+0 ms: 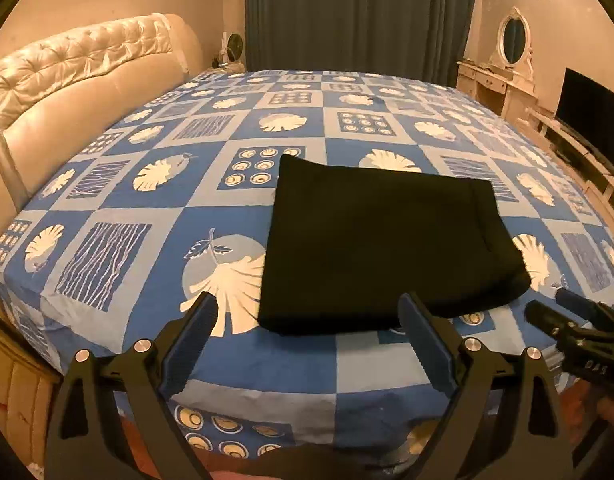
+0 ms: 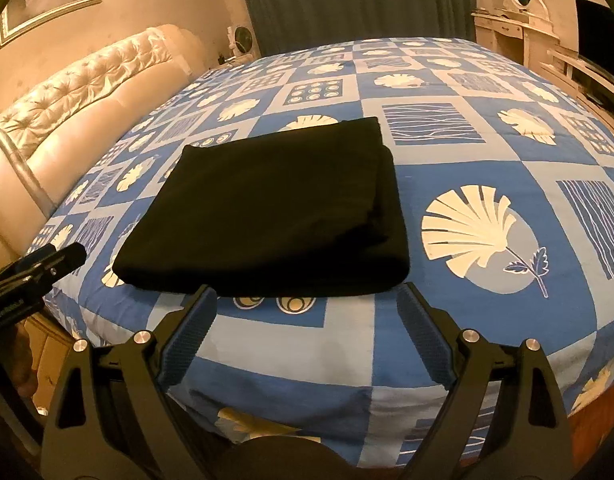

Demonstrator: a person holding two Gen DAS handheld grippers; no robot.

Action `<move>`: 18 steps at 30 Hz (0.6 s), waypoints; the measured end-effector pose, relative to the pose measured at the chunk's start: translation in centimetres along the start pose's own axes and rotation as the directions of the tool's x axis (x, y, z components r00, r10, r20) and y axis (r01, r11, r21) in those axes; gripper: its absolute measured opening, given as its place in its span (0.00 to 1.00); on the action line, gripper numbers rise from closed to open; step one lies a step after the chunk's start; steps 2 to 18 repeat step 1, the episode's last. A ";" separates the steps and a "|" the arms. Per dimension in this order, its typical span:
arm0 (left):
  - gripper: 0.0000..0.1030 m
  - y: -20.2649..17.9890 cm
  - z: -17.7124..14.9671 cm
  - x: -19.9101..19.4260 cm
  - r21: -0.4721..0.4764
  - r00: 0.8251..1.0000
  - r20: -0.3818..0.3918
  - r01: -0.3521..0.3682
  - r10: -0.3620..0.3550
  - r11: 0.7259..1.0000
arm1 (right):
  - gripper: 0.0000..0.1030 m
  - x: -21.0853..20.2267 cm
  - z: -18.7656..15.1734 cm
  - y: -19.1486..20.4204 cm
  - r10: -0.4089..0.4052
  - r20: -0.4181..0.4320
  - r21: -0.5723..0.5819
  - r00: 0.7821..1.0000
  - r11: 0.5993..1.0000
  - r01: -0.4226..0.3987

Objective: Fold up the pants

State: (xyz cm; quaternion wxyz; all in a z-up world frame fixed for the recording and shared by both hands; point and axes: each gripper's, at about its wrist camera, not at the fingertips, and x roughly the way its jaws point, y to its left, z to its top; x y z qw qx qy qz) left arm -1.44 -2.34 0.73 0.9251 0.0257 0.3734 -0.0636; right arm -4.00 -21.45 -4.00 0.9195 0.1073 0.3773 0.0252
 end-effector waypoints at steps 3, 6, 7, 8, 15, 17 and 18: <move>0.88 0.0 0.0 0.0 0.002 1.000 -0.003 -0.001 0.001 1.000 | 0.89 0.0 0.0 -0.1 0.000 -0.001 0.003 1.000 1.000 0.000; 0.88 0.0 0.0 0.0 0.002 1.000 -0.003 -0.001 0.001 1.000 | 0.89 0.0 0.0 -0.1 0.000 -0.001 0.003 1.000 1.000 0.000; 0.88 0.0 0.0 0.0 0.002 1.000 -0.003 -0.001 0.001 1.000 | 0.89 0.0 0.0 -0.1 0.000 -0.001 0.003 1.000 1.000 0.000; 0.88 0.0 0.0 0.0 0.002 1.000 -0.003 -0.001 0.001 1.000 | 0.89 0.0 0.0 -0.1 0.000 -0.001 0.003 1.000 1.000 0.000; 0.88 0.0 0.0 0.0 0.002 1.000 -0.003 -0.001 0.001 1.000 | 0.89 0.0 0.0 -0.1 0.000 -0.001 0.003 1.000 1.000 0.000; 0.88 0.0 0.0 0.0 0.002 1.000 -0.003 -0.001 0.001 1.000 | 0.89 0.0 0.0 -0.1 0.000 -0.001 0.003 1.000 1.000 0.000; 0.88 0.0 0.0 0.0 0.002 1.000 -0.003 -0.001 0.001 1.000 | 0.89 0.0 0.0 -0.1 0.000 -0.001 0.003 1.000 1.000 0.000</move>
